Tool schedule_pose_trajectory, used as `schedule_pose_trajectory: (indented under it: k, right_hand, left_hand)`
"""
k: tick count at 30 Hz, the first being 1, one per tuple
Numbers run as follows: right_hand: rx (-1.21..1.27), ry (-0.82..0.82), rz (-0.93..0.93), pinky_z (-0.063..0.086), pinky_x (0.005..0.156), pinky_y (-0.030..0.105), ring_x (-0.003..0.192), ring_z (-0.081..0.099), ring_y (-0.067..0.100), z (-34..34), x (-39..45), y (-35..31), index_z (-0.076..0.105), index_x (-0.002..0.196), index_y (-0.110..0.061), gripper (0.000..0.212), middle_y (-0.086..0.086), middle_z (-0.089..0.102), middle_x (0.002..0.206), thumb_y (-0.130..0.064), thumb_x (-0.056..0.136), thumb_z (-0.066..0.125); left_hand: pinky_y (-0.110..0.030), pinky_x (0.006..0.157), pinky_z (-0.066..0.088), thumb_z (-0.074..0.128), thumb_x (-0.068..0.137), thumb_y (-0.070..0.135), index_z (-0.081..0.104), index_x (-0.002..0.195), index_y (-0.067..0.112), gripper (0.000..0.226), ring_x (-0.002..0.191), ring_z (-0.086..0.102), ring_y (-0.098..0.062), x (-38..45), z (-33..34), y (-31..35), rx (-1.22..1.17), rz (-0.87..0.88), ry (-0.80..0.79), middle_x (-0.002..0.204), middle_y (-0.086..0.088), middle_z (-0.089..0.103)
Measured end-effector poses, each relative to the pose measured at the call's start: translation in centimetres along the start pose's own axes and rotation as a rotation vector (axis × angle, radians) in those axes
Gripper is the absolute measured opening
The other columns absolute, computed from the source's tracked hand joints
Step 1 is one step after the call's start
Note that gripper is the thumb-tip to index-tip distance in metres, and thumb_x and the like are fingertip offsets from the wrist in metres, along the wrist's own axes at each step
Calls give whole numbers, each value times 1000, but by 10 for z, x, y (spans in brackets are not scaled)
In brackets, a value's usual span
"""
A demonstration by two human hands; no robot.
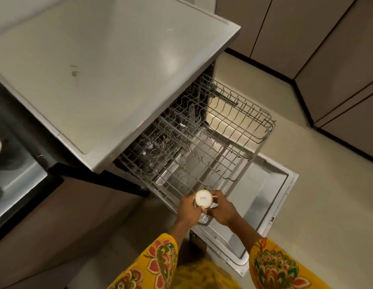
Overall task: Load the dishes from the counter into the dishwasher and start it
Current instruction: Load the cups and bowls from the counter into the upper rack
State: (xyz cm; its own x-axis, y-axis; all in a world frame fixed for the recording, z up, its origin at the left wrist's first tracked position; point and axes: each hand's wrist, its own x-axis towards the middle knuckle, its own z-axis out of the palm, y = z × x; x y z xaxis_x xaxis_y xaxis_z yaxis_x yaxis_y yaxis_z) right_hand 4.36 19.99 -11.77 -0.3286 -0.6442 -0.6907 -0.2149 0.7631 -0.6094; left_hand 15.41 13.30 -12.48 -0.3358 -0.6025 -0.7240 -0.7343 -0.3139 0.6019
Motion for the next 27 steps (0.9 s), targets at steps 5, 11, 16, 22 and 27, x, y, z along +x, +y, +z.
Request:
schedule_pose_trajectory:
  k: [5,11,16,22,27]
  right_hand:
    - [13,-29,39,45,97,35,121,50,24,-5,11,6,42,124,-17,59,7,55,131,-14,76,76]
    - [72,30,40,42,102,38,123,47,23,-15,22,6,43,124,-18,56,5,53,131,-16,78,75]
    - [91,59,28,42,100,35,123,48,24,-19,37,3,44,124,-15,45,7,54,130,-14,85,67]
    - [39,-28,86,44,101,41,119,50,29,-8,55,-2,33,136,-14,44,12,49,134,-17,95,51]
    - [52,-57,141,40,106,44,127,45,31,-2,61,0,27,145,-14,53,14,45,140,-15,96,48]
  left_hand:
    - [-40,99,48,65,80,0,53,131,15,54,114,54,-24,8,13,-3,-34,-70,5,127,-11,53]
    - [-42,103,44,60,87,3,46,138,20,56,120,49,-21,15,19,10,-151,-65,21,129,-5,50]
    - [-40,100,47,57,90,5,46,138,22,51,120,50,-21,27,20,19,-213,-89,26,131,-6,50]
    - [-40,100,47,52,93,5,45,138,21,48,116,52,-22,35,20,20,-276,-155,-16,127,-8,55]
    - [-41,102,45,45,97,6,34,145,26,53,118,50,-26,38,21,20,-286,-200,-50,130,-11,50]
